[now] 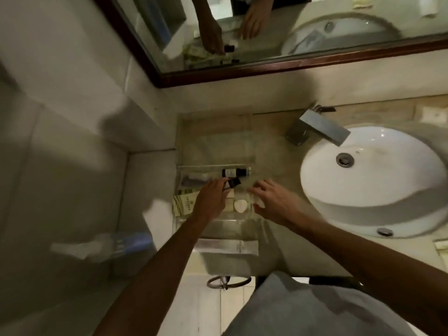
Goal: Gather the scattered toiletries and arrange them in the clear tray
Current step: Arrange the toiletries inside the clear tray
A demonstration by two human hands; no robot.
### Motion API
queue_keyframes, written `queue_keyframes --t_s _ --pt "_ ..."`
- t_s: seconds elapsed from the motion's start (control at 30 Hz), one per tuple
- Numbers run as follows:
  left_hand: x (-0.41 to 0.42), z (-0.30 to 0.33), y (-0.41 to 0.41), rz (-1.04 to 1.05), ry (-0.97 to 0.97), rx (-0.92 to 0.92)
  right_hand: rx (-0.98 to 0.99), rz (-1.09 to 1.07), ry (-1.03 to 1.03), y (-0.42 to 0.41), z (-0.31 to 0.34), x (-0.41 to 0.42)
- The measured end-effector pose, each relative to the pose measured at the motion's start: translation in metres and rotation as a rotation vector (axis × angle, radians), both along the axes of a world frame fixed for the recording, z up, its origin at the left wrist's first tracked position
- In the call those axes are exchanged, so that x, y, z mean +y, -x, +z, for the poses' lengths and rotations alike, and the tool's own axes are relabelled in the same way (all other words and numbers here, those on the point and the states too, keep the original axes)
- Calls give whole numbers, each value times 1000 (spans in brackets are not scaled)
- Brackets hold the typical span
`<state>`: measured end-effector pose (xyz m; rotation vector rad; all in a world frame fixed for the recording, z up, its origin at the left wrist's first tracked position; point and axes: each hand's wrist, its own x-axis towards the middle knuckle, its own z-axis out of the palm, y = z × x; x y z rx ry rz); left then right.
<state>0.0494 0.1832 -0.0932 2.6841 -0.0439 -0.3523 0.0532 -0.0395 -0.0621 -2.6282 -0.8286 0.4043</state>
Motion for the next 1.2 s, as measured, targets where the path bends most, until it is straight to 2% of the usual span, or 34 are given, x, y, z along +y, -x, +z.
queue_keyframes --t_s 0.13,0.33,0.63,0.7,0.8,0.87,0.93,1.03,1.2 --pt "-7 -5 -15 -77 -21 -86 -14 7 85 -8 -8 32" --pt "-4 -12 -17 -46 29 -118 -47 16 197 -20 -15 45" --pt "4 -21 -15 -78 8 -188 8 -38 152 -18 -19 57" --pt "12 -16 -7 60 -6 -209 22 -100 111 -18 -19 55" --pt "29 -6 17 366 -19 -235 -97 -117 86 -14 -16 51" --pt "42 -5 39 466 -100 -165 -150 -67 131 -9 -18 55" --pt "53 -9 57 435 -152 -57 -87 26 232 -2 -27 58" --pt "64 -18 67 303 -77 -63 -2 121 361 4 -41 52" --pt "74 -17 58 278 -14 -72 15 80 327 3 -44 47"
